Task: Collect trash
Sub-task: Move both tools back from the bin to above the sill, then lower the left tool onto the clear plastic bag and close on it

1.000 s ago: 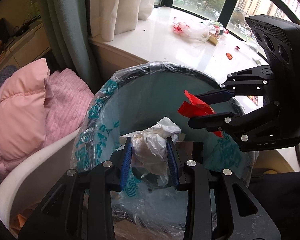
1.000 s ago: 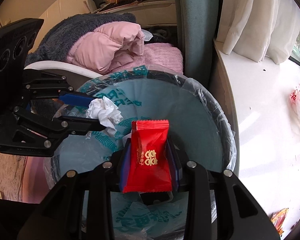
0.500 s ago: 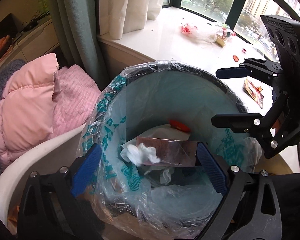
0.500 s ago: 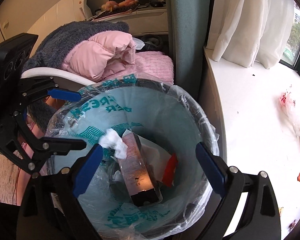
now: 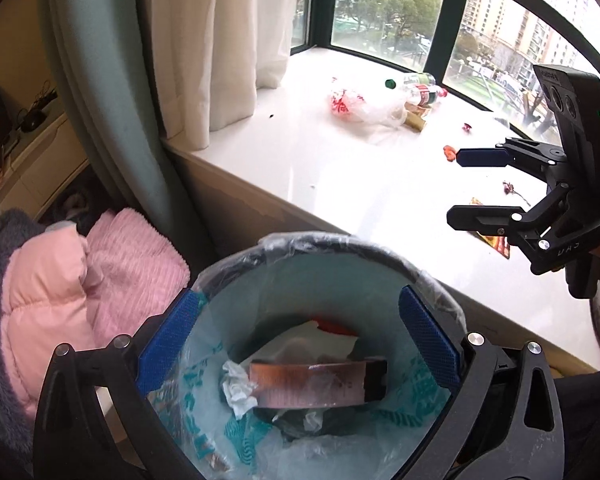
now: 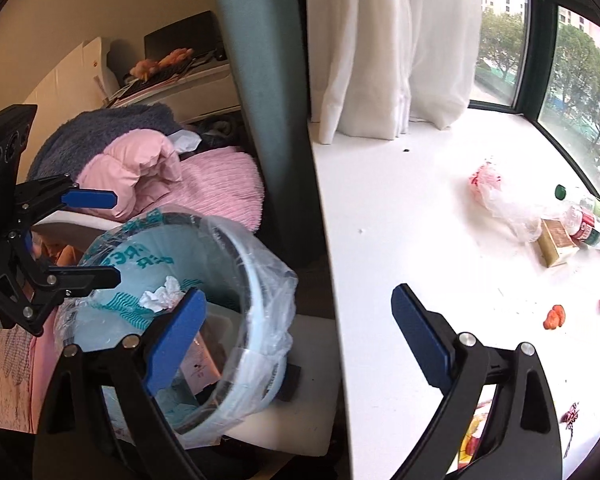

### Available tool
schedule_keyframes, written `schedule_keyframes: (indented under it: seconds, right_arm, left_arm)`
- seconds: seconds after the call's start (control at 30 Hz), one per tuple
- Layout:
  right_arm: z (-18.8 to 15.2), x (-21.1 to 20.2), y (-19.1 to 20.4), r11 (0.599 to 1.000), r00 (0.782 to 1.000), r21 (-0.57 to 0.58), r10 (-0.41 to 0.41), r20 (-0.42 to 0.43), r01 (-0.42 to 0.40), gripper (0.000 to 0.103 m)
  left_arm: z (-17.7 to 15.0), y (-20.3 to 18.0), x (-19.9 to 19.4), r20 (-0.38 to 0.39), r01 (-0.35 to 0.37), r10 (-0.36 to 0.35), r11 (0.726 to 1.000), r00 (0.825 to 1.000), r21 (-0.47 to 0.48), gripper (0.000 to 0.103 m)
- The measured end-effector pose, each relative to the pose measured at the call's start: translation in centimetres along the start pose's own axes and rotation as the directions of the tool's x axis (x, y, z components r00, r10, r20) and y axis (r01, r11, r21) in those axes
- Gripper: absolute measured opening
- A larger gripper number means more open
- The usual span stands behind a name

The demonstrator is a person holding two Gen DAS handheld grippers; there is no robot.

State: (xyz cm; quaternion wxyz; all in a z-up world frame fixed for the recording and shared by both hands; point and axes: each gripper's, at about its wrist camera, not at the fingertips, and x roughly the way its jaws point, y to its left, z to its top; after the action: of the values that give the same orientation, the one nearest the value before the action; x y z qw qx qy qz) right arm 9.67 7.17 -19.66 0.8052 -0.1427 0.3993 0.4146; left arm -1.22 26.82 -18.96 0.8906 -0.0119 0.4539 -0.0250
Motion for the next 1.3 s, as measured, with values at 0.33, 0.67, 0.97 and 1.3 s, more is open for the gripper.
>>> schedule_keyframes:
  seconds: [0.33, 0.67, 0.97, 1.3]
  right_arm:
    - [0.1, -3.5, -8.3, 0.986, 0.992, 0.126, -0.119, 0.044, 0.112, 0.091]
    - [1.0, -6.4, -16.7, 0.961, 0.977, 0.211, -0.199, 0.076, 0.179, 0.091]
    - [1.8, -6.5, -22.9, 0.951, 0.974, 0.246, -0.212, 0.074, 0.188, 0.091]
    - [2.9, -3.3, -29.0, 0.952, 0.982, 0.262, -0.179, 0.052, 0.160, 0.091]
  left_arm:
    - [7.2, -4.6, 2.5, 0.042, 0.061, -0.067, 0.990, 0.997, 0.129, 0.097]
    - [13.9, -9.0, 5.9, 0.054, 0.099, -0.112, 0.975, 0.992, 0.201, 0.097]
    - [18.8, -12.8, 10.6, 0.045, 0.124, -0.137, 0.967, 0.990, 0.223, 0.097]
    - [23.5, -14.3, 16.2, 0.027, 0.123, -0.132, 0.967, 0.991, 0.223, 0.097]
